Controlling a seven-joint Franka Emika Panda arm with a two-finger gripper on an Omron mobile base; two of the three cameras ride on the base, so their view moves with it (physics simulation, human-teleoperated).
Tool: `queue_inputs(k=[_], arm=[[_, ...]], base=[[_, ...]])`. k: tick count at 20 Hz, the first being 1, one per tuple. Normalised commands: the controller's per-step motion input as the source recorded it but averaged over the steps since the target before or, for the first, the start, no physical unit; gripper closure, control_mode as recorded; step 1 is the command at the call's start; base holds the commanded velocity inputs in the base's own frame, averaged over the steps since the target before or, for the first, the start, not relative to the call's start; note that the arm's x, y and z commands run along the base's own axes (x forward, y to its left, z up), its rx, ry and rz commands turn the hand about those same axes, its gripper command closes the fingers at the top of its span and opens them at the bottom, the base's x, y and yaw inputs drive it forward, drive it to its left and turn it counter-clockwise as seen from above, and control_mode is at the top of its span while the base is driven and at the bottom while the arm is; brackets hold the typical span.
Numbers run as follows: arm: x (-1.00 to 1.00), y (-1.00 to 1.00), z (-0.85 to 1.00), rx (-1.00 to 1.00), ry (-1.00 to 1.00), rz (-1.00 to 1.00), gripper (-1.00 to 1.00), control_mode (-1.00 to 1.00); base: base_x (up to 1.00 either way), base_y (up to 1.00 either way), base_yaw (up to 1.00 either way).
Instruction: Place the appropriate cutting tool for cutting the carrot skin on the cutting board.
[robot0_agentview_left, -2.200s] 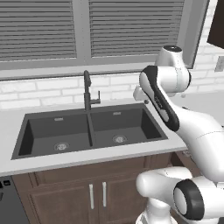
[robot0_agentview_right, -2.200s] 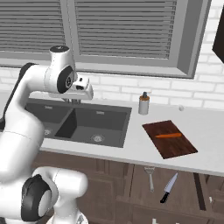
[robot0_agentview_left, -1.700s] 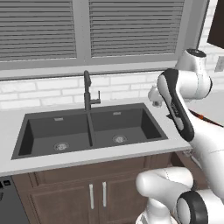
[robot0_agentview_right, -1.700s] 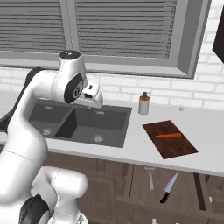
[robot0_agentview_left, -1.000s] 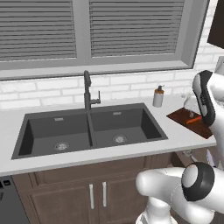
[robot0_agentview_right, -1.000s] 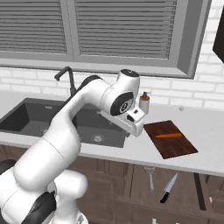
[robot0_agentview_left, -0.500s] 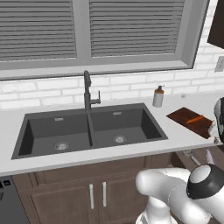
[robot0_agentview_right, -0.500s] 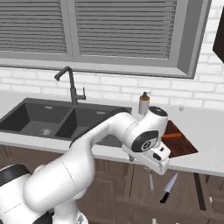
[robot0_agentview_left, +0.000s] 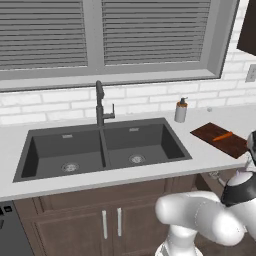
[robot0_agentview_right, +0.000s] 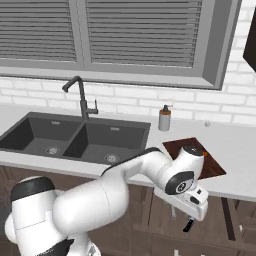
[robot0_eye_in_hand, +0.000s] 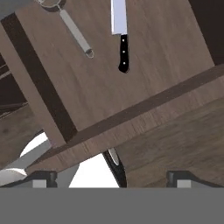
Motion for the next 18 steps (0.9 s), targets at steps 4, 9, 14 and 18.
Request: queue_inputs(k=[4,9,14,18], arm=[[0.14,-0.22,-0.51,0.12,0.12,0.14,-1.0,-1.0],[0.36,0.0,-0.29,0.12,0.06,0.2,-1.0,-1.0],[0.33,0.0,-0.42,0.09,0.0,0.17,-1.0,-1.0],[0.06,0.0,-0.46,0.03,0.0,0.14,-1.0,-1.0]], base=[[0.0,0.0,0.0],[0.0,0.0,0.0],[0.0,0.0,0.0],[0.0,0.0,0.0]])
